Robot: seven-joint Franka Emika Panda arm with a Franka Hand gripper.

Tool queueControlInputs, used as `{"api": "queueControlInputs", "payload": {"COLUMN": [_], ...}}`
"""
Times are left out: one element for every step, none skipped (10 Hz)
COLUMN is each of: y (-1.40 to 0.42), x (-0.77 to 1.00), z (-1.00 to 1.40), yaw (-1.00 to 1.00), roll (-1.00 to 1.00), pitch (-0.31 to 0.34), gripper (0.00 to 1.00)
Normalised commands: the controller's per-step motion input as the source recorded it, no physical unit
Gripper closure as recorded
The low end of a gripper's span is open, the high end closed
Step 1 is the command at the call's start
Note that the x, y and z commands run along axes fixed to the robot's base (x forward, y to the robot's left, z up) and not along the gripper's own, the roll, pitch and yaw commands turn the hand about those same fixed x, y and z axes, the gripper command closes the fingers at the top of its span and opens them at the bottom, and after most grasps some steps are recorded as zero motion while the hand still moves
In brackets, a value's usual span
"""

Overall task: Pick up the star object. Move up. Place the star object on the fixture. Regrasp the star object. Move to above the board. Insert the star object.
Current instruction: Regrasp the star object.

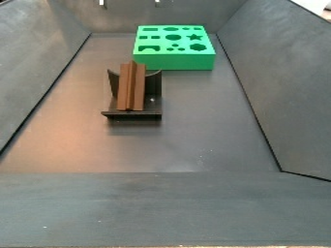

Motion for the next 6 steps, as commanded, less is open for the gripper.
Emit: {"api": "queueControlInputs", "payload": {"y": [-0.04,-0.04,-0.04,-0.05,-0.03,-0.03], "x": [0.10,0.10,0.11,0.11,0.10,0.09], "z": [-0.02,-0.02,-0.02,-0.02,-0.01,-0.01], "yaw": [0.14,0.15,0.17,0.19,0.21,0.21], "roll": [0.98,0.79,0.67,0.36,0.22,0.16], "pitch": [0.177,0.166,0.158,0.126,0.097,0.060], "gripper": [0.00,0.00,0.00,0.00,0.00,0.00]}}
